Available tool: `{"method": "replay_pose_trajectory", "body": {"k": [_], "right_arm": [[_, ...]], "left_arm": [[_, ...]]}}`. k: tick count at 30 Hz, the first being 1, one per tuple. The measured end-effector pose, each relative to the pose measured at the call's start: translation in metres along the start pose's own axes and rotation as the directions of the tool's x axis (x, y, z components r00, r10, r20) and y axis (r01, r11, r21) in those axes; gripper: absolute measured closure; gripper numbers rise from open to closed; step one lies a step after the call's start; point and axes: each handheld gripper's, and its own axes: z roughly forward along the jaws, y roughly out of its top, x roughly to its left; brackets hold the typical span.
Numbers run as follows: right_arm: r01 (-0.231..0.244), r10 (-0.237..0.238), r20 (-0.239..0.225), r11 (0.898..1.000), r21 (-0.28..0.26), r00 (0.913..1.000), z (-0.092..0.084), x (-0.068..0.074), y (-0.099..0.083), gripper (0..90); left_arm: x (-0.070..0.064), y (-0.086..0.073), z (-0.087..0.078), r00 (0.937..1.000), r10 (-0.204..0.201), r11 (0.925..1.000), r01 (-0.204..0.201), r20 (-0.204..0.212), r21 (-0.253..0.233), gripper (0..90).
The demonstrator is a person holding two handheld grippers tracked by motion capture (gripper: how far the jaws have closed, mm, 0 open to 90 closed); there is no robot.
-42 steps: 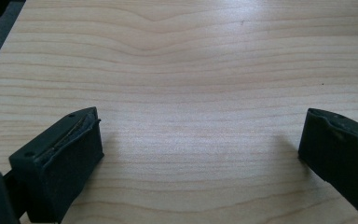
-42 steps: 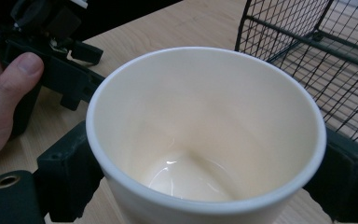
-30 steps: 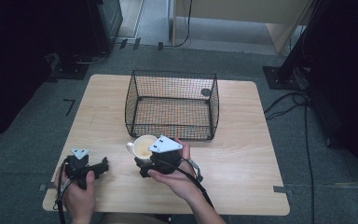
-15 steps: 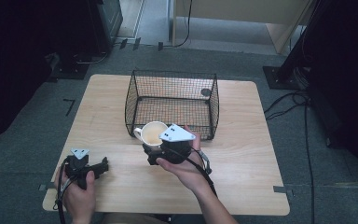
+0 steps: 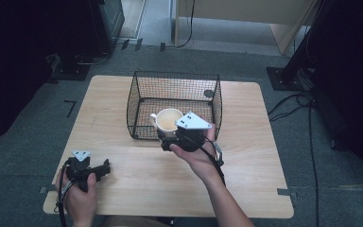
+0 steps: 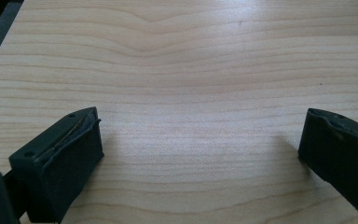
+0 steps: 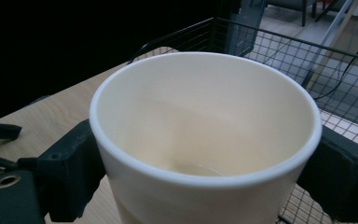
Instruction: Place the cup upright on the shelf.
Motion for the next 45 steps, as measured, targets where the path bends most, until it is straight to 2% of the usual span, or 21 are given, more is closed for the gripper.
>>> {"method": "replay_pose_trajectory", "body": {"k": [3, 6, 7, 12, 14, 25, 31, 34, 43, 45], "right_arm": [[-0.011, 0.011, 0.030, 1.000, -0.008, 0.9995, 0.002, -0.011, 0.003, 9.5], [-0.019, 0.020, 0.040, 1.000, -0.011, 0.9990, 0.003, -0.017, 0.004, 9.5], [-0.024, 0.024, 0.056, 1.000, -0.012, 0.9981, 0.004, -0.023, 0.004, 9.5], [-0.037, 0.037, 0.085, 0.999, -0.006, 0.9957, 0.008, -0.033, 0.004, 9.5], [-0.044, 0.044, 0.106, 0.999, -0.005, 0.9934, 0.011, -0.042, 0.004, 9.5], [-0.065, 0.062, 0.153, 0.998, 0.015, 0.9863, 0.027, -0.067, 0.002, 9.5], [-0.077, 0.070, 0.168, 0.996, 0.036, 0.9832, 0.038, -0.076, 0.000, 9.5], [-0.100, 0.089, 0.174, 0.994, 0.051, 0.9807, 0.048, -0.083, -0.002, 9.5], [-0.116, 0.102, 0.167, 0.991, 0.073, 0.9807, 0.065, -0.095, 0.001, 9.5], [-0.134, 0.116, 0.164, 0.985, 0.107, 0.9796, 0.074, -0.099, 0.000, 9.5]], "left_arm": [[0.000, 0.000, 0.000, 1.0000, 0.000, 1.0000, 0.000, 0.000, 0.000, 0.0], [0.000, 0.000, 0.000, 1.0000, 0.000, 1.0000, 0.000, 0.000, -0.001, 0.0], [0.000, 0.000, 0.000, 1.0000, 0.000, 1.0000, 0.000, 0.000, -0.002, 0.0], [0.000, 0.000, 0.000, 1.0000, 0.000, 1.0000, 0.000, 0.000, 0.001, 0.0], [0.000, 0.000, 0.000, 1.0000, 0.000, 1.0000, 0.000, 0.000, -0.001, 0.0], [0.000, 0.000, 0.000, 1.0000, -0.001, 1.0000, 0.001, 0.000, -0.001, 0.0], [0.000, 0.000, 0.000, 1.0000, 0.001, 1.0000, -0.001, 0.000, 0.001, 0.0], [0.000, 0.000, 0.000, 1.0000, 0.001, 1.0000, -0.001, 0.000, 0.001, 0.0], [0.000, 0.000, 0.000, 1.0000, 0.001, 1.0000, -0.001, 0.000, 0.001, 0.0], [0.000, 0.000, 0.000, 1.0000, 0.001, 1.0000, -0.001, 0.000, 0.002, 0.0]]}}
